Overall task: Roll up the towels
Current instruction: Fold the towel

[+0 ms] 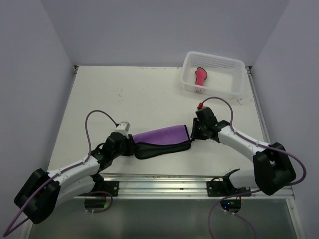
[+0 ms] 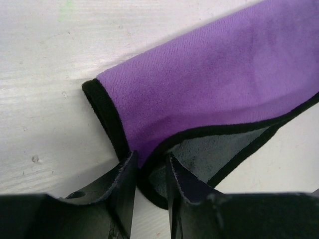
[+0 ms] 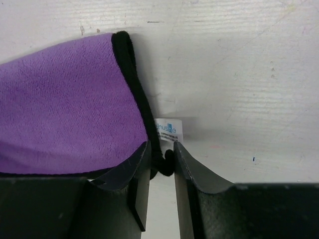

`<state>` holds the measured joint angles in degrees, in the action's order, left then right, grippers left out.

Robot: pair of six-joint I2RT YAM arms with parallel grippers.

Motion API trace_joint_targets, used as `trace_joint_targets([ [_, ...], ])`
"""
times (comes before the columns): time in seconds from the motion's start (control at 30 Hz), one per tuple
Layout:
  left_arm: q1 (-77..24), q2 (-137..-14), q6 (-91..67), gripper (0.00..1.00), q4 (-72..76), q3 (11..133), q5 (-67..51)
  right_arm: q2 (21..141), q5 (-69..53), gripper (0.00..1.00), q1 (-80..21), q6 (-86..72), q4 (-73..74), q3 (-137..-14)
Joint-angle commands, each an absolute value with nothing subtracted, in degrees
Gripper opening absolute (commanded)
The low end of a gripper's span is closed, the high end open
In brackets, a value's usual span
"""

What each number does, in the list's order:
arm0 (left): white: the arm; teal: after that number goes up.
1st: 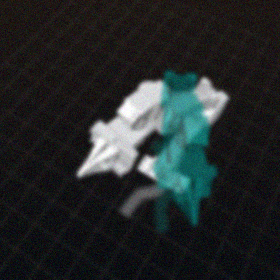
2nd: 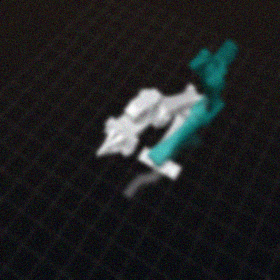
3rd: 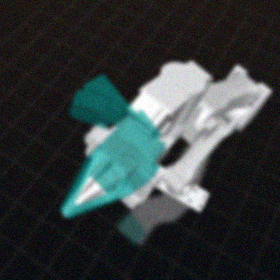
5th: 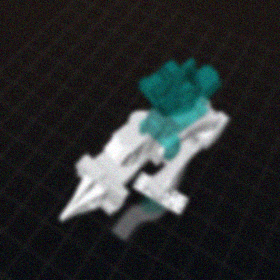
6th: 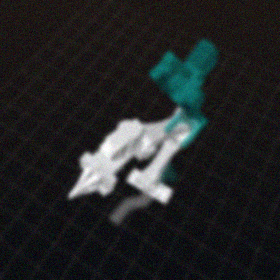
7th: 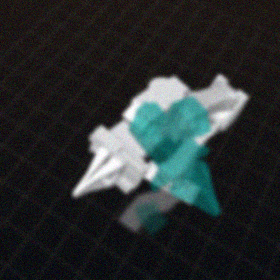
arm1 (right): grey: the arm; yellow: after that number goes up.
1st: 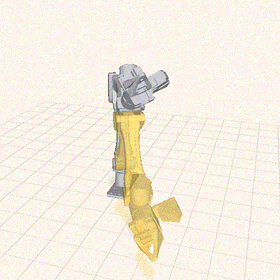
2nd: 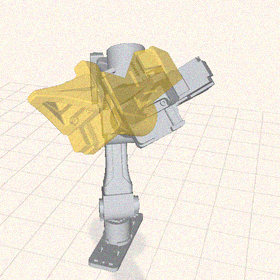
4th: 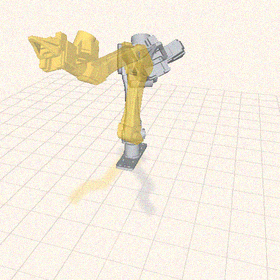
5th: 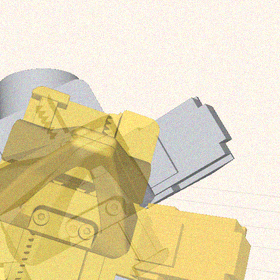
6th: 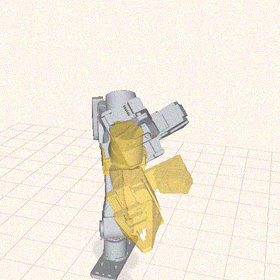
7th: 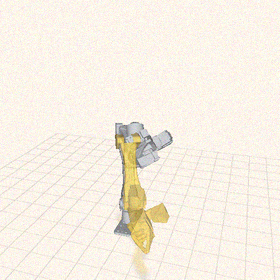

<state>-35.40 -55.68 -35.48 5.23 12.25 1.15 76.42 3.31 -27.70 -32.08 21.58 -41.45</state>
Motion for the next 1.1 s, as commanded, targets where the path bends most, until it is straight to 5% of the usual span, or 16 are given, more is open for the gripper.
trace_joint_targets([
  [0.0, -35.8, -54.5, -36.1, 0.33, 7.6, 11.3, 0.3, 74.1, 1.8, 0.29, -27.9, -31.9, 19.5, -40.5],
  [0.3, -35.8, -50.8, -36.9, 0.38, 6.9, 11.0, -2.6, 72.5, 1.7, 0.31, -28.0, -31.9, 19.7, -39.2],
  [0.43, -35.8, -46.9, -37.1, 0.52, 6.1, 11.1, -4.1, 72.2, 1.8, 0.31, -28.0, -31.8, 20.1, -39.3],
  [0.83, -35.8, -41.7, -38.3, 0.69, -6.1, 16.1, -0.3, 71.5, 3.0, 0.34, -27.9, -30.7, 21.8, -41.6],
  [1.07, -35.8, -45.3, -37.7, 0.64, -4.2, 19.3, 2.0, 72.3, 2.1, 0.31, -28.0, -29.8, 21.9, -44.8],
])
